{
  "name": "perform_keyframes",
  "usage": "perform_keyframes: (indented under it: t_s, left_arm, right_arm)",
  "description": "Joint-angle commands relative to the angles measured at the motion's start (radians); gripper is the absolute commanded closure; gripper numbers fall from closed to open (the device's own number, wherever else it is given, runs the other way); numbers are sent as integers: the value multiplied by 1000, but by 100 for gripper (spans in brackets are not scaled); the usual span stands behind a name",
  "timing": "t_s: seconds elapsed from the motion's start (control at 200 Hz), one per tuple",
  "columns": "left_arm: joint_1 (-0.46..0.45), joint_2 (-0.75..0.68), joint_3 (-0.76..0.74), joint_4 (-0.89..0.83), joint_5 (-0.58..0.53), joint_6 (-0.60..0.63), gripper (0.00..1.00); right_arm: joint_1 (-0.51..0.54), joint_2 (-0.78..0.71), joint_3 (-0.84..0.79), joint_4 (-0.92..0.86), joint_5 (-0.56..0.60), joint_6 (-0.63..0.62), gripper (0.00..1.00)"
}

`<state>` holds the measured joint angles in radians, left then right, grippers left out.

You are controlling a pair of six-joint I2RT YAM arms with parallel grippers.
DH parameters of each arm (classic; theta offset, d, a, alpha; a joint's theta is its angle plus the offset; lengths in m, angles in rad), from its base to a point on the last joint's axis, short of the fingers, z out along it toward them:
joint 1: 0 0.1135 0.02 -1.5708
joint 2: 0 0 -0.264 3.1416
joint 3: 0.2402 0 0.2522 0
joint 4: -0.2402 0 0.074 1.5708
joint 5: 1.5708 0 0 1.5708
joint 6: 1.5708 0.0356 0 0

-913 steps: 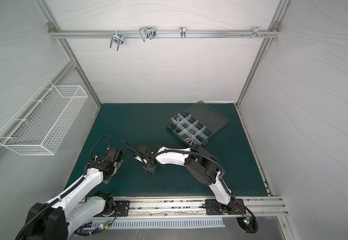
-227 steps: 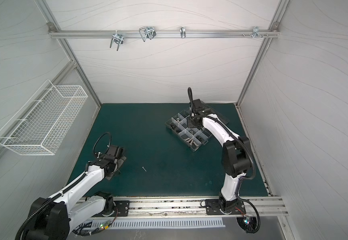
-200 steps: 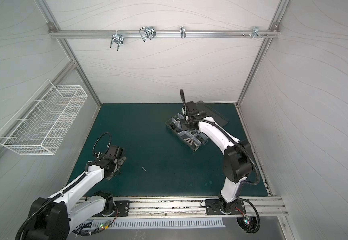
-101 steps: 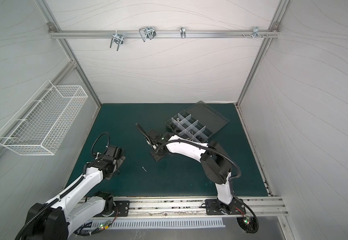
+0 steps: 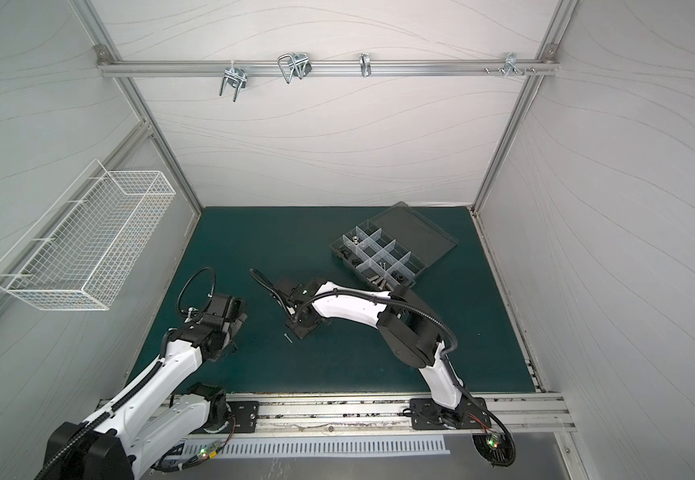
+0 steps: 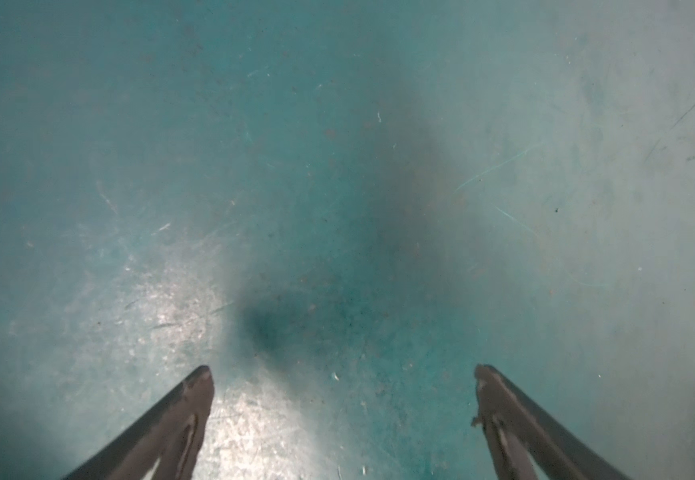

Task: Sort the screws and nuts into containers
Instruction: 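Move the right gripper back to the last screw on the mat, then lower the right gripper onto the last silver screw and close it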

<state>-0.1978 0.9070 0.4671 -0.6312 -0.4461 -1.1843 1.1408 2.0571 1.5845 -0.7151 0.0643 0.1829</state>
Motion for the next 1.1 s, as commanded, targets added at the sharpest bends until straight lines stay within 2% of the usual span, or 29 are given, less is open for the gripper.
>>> perform_keyframes:
  t_s: [0.0,0.605,0.83,1.091]
  left_arm:
    - [4,-19,-6,-33,-45,-30,1]
    - [5,-17,-11,-36,-48,-47,1]
    - [6,-18,-13,-32,-46,-46,1]
    - [5,-22,-15,-32,-47,-46,1]
  right_arm:
    - [25,31,31,-26,-17,-30,47]
    - [87,170,147,-41,-39,-102,64]
    - [75,222,158,-43,-32,-102,76]
    - [44,220,117,-53,-20,-85,99]
